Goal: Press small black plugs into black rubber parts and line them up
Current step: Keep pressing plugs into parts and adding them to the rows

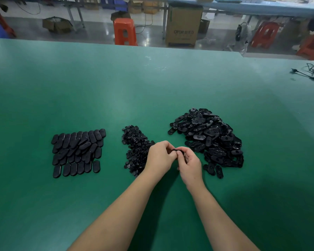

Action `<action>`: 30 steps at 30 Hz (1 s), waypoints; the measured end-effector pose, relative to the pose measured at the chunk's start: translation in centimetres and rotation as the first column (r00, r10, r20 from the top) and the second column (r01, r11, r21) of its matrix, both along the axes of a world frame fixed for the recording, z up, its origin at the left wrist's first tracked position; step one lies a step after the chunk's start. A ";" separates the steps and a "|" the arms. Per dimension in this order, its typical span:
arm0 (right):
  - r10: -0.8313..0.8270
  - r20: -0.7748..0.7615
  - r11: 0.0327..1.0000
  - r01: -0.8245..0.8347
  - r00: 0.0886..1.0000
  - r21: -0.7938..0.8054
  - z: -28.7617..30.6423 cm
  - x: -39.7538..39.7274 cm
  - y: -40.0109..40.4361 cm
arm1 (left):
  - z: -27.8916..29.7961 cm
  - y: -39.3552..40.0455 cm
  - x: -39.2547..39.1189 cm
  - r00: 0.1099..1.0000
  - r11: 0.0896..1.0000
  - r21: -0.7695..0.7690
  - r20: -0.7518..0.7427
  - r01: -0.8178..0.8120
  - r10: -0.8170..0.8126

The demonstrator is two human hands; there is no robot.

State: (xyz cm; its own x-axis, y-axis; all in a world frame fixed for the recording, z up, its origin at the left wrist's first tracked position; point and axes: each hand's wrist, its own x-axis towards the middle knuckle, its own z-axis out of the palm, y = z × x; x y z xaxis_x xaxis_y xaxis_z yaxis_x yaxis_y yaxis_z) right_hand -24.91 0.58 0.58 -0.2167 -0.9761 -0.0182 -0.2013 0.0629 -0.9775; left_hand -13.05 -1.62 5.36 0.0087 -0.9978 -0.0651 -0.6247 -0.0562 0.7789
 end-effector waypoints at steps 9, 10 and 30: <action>-0.019 -0.037 1.000 0.018 0.999 -0.023 -0.3 0.0 -0.1 | -0.8 0.7 0.1 0.981 0.978 -0.146 0.145 0.146 -0.125; -0.013 -0.041 1.000 0.012 0.999 -0.022 -0.3 0.0 -0.1 | -0.9 0.7 0.2 0.979 0.975 -0.166 0.162 0.150 -0.123; 0.014 -0.055 1.000 -0.013 0.998 0.022 0.2 0.2 0.2 | -0.9 2.1 17.2 0.811 0.841 -0.444 0.338 -0.308 0.476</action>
